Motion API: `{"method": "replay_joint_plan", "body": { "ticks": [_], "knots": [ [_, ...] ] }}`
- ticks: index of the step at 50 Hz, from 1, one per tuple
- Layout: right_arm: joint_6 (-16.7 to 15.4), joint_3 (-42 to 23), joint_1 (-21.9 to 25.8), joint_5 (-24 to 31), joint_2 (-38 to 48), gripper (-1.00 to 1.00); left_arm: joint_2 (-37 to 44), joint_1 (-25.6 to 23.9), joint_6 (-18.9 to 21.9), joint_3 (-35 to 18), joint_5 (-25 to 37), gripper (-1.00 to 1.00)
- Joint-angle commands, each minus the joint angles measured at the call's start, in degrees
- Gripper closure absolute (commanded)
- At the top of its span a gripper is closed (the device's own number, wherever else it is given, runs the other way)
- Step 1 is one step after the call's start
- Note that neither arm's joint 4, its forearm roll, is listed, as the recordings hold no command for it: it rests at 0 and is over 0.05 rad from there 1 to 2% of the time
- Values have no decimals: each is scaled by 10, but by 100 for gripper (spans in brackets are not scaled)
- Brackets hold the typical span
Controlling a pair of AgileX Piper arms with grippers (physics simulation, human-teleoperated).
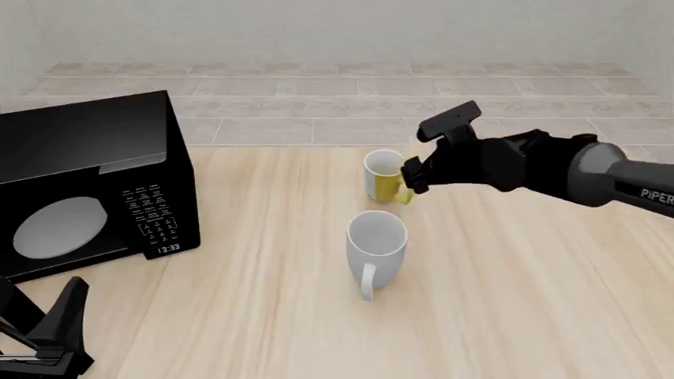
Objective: Put the yellow and white mug to the front of the white mug.
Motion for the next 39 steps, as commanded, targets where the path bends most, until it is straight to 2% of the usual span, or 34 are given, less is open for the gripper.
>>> {"method": "replay_joint_plan", "body": {
  "ticks": [1, 16, 39],
  "knots": [
    [5, 92, 11, -32, -112, -100, 0, 0, 0, 0, 0, -100],
    [1, 197, 16, -71, -237, -100, 0, 0, 0, 0, 0, -100],
    [-10, 283, 24, -68, -401, -100, 0, 0, 0, 0, 0, -100]
  ]
}}
